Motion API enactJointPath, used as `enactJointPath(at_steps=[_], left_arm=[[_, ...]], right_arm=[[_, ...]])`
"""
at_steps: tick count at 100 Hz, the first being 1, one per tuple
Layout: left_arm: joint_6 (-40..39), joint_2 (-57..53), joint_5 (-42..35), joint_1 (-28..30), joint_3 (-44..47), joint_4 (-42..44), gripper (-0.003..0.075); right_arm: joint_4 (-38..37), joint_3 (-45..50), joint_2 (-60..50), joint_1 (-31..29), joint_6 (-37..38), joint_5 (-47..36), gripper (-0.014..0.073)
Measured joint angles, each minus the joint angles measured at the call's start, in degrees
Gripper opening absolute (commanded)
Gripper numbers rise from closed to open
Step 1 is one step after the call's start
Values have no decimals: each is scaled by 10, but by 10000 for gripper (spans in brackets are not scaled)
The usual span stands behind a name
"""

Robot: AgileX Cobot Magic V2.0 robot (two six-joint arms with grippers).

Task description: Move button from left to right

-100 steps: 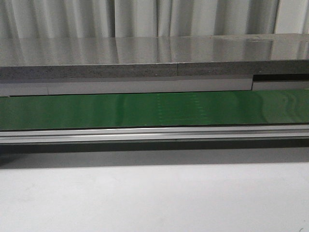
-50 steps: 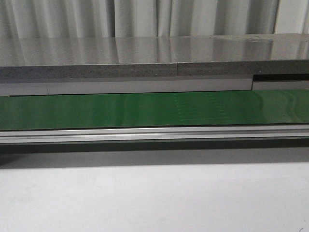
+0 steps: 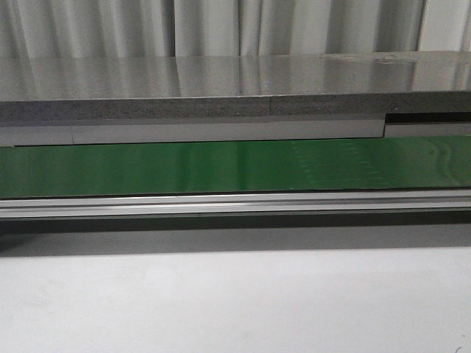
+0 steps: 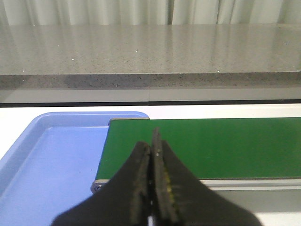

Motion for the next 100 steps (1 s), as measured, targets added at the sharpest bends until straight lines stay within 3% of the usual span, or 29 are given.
enactJointPath(at_steps=[30,53,80,100], left_arm=[[0,0,0,0,0,0,-20],[0,0,0,0,0,0,-21],[0,0,0,0,0,0,-21],[0,0,0,0,0,0,-21]], right_arm=[[-15,-4,-7,-4,37,0,582],[26,-12,-70,6,46,-4,582],[37,-9,-184,71,47,-36,581],[44,50,-296,132,47,-89,581]])
